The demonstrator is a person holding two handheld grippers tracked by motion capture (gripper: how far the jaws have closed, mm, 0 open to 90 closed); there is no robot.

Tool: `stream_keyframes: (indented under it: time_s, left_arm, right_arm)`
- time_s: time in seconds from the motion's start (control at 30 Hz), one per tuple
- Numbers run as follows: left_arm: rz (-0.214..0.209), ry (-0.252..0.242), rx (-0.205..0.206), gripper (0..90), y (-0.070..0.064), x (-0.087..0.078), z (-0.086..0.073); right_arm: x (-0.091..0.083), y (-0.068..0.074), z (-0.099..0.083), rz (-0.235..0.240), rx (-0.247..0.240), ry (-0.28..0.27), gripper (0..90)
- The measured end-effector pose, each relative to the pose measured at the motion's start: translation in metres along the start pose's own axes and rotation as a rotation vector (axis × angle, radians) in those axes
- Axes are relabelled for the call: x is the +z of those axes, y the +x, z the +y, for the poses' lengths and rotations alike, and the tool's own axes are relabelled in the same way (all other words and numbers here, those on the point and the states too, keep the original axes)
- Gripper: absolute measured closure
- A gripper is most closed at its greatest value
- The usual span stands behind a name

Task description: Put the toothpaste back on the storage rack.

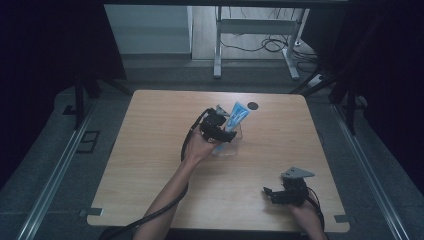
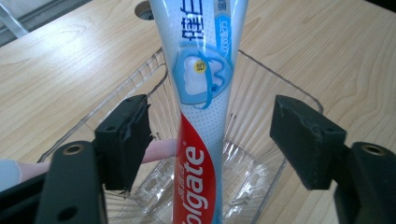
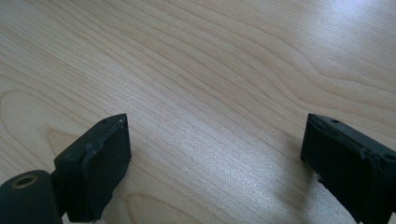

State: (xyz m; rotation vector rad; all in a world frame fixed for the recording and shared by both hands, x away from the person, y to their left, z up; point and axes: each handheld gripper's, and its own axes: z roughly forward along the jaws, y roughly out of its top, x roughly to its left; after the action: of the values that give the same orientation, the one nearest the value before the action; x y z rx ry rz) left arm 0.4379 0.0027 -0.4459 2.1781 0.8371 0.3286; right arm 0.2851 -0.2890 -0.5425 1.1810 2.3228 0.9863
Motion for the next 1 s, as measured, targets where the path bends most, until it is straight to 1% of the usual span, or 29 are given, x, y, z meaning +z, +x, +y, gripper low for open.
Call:
stream_keyframes:
  time_s: [0.13,0.23,0.33,0.53,0.63,0.73,0.83,0.93,1.0]
  left_arm:
    - [-0.005,-0.017,0.001,23.7,-0.001,-0.004,0.001]
    - [-0.003,-0.023,-0.002,21.1,-0.002,-0.006,0.001]
    - [-0.011,-0.027,-0.002,20.0,-0.003,-0.008,0.001]
    - [-0.025,-0.04,0.001,19.1,-0.005,-0.013,0.0]
    - [-0.026,-0.043,0.004,18.7,-0.006,-0.015,-0.001]
    - [-0.031,-0.051,0.001,18.7,-0.007,-0.017,-0.002]
    - [-0.047,-0.056,-0.014,18.9,-0.008,-0.019,-0.003]
    - [-0.051,-0.06,-0.003,18.9,-0.008,-0.021,-0.004]
    - [-0.052,-0.061,-0.008,18.9,-0.009,-0.023,-0.005]
  right_arm:
    - [0.0,0.0,0.0,0.0,0.001,0.001,8.2]
    - [0.0,0.0,0.0,-0.001,-0.001,0.0,8.2]
    - [0.0,0.0,0.0,-0.001,0.0,0.0,8.2]
    - [0.0,0.0,0.0,0.0,0.001,0.001,8.2]
    - [0.0,0.0,0.0,-0.001,0.0,0.0,8.2]
    - [0.0,0.0,0.0,-0.001,0.0,0.0,8.2]
    - [0.0,0.0,0.0,0.0,0.003,0.001,8.2]
    - [0.0,0.0,0.0,0.0,0.002,0.0,8.1]
    - [0.0,0.0,0.0,0.0,0.002,0.001,8.2]
